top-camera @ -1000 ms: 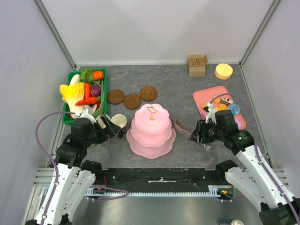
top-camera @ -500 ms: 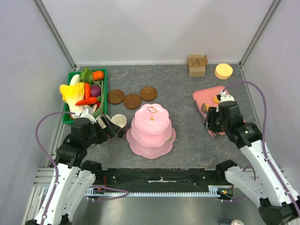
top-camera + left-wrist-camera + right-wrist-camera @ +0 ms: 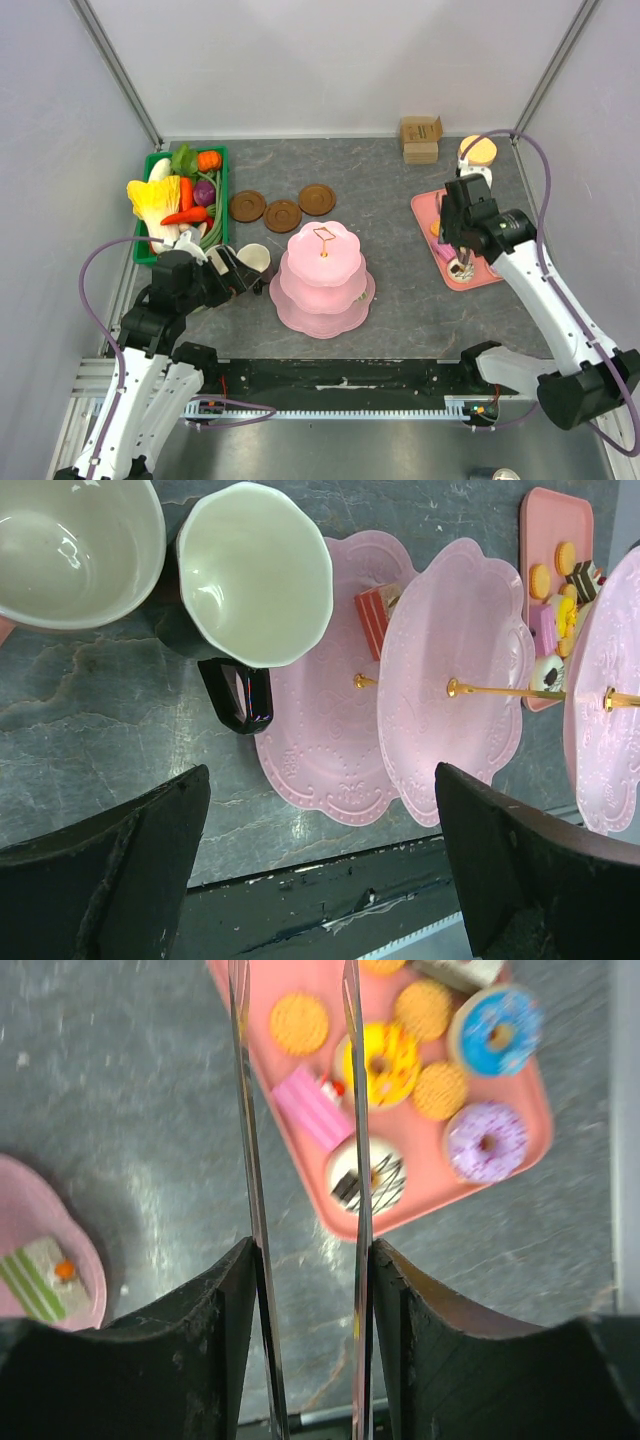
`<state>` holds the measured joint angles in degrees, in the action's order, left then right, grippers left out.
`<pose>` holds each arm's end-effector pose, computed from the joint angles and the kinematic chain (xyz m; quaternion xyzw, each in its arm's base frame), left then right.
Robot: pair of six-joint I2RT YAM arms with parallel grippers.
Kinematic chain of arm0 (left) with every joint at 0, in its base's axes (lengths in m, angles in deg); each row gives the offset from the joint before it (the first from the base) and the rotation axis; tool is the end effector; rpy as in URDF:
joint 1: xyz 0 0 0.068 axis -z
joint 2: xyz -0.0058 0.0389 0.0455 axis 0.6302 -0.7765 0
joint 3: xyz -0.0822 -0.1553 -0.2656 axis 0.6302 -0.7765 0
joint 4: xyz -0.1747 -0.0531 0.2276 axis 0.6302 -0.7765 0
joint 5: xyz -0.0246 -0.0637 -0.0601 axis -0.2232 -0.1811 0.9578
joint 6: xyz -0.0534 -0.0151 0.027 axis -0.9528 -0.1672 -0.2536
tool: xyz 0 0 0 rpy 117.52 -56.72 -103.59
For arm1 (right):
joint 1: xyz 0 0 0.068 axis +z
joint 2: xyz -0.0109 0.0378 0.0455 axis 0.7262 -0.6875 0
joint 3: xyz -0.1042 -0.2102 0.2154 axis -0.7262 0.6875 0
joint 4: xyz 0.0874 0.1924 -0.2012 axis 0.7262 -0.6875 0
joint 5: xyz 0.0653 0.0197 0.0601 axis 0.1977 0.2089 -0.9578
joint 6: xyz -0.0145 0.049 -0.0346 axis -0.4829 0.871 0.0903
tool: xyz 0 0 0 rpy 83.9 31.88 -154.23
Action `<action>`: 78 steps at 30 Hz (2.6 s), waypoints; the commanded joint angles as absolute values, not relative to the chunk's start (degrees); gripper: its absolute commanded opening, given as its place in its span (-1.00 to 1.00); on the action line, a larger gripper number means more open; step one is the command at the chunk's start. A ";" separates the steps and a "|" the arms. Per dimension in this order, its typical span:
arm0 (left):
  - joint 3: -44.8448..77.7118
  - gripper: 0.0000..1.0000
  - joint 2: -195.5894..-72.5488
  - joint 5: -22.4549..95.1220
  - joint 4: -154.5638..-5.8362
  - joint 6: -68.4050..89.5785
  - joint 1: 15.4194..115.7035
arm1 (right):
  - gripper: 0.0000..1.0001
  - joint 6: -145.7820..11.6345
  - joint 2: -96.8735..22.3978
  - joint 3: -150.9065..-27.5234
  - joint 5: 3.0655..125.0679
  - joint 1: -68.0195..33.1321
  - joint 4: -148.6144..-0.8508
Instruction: Serve the afternoon tea
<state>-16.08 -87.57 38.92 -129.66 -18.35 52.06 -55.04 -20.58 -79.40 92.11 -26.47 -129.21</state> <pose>0.1003 -0.0322 0.3030 -0.1703 0.8740 -0.2767 0.3613 0.2225 0.0642 0.3660 0.0450 0.9357 -0.0564 0.3453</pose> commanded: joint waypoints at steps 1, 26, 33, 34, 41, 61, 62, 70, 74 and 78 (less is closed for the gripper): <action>-16.36 0.99 -87.23 40.46 -126.95 -16.15 52.16 | 0.08 -56.66 -24.79 -86.00 103.60 -29.07 -128.81; -16.71 0.99 -86.17 42.05 -126.16 -15.89 52.16 | 0.08 -37.60 -35.35 -83.11 97.82 -38.92 -121.43; -16.89 0.99 -86.17 42.84 -126.16 -15.71 52.16 | 0.17 -31.97 -34.73 -78.80 98.52 -40.15 -117.83; -16.80 0.99 -86.09 42.75 -126.16 -15.71 52.07 | 0.18 -31.44 -34.38 -78.27 98.60 -40.50 -116.95; -16.97 0.99 -86.17 42.84 -126.16 -15.89 52.16 | 0.18 -29.50 -34.73 -77.39 96.32 -42.26 -113.95; -16.98 0.99 -86.52 42.14 -126.07 -16.07 52.16 | -0.17 -32.93 -38.51 -78.80 93.07 -46.22 -113.07; -16.98 0.99 -86.52 42.13 -126.07 -16.07 52.16 | -0.22 -33.19 -38.25 -78.71 92.98 -46.22 -112.99; -16.98 0.99 -86.70 41.87 -126.07 -16.15 52.16 | -0.48 -34.86 -33.86 -76.78 92.27 -46.22 -113.16; -16.98 0.99 -86.96 41.78 -126.07 -16.15 52.16 | -0.52 -36.27 -30.79 -76.25 90.17 -46.22 -113.77; -16.98 0.99 -87.23 41.96 -126.16 -16.07 52.16 | -0.53 -41.09 -24.64 -75.90 83.69 -46.13 -113.95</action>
